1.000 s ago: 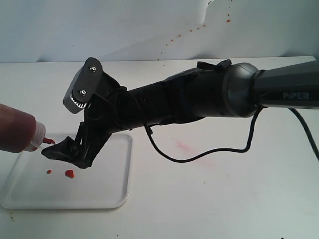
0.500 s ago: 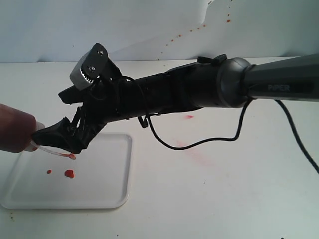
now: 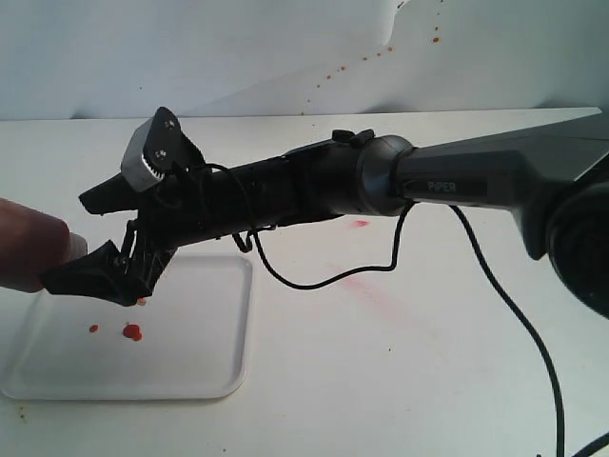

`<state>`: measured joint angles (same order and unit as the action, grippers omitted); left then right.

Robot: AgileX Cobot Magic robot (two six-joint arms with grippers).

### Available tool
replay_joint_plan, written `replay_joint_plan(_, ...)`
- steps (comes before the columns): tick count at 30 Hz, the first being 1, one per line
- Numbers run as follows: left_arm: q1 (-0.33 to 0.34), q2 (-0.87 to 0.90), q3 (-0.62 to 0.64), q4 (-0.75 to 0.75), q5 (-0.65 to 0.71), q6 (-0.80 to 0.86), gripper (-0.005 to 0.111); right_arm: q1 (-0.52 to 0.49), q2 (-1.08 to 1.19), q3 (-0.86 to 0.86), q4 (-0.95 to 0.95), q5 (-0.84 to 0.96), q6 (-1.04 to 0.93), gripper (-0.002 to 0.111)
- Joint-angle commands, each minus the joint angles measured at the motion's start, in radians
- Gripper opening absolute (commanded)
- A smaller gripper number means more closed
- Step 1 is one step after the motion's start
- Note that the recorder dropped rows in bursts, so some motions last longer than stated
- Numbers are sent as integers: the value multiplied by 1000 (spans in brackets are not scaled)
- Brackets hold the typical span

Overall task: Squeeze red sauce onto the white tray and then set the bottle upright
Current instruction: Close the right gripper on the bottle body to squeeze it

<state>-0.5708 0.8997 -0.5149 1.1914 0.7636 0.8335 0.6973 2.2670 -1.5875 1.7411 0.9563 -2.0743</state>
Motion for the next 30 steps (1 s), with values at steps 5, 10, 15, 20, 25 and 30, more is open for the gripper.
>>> replay_joint_plan(5, -3, -13, -1, 19, -31, -10, 0, 66, 9, -22, 3, -106, -71, 101)
replay_joint_plan(10, -3, -13, -1, 19, -31, -10, 0, 82, 9, -66, 3, -104, -71, 101)
replay_joint_plan(15, -3, -13, -1, 19, -31, -10, 0, 110, 9, -78, 3, -163, -68, 101)
replay_joint_plan(20, -3, -13, -1, 19, -31, -10, 0, 129, 9, -78, 3, -213, -68, 101)
replay_joint_plan(25, -3, -13, -1, 19, -31, -10, 0, 129, 9, -78, 3, -234, -68, 100)
replay_joint_plan(30, -3, -13, -1, 19, -33, -10, 0, 129, 9, -78, 3, -234, -68, 93)
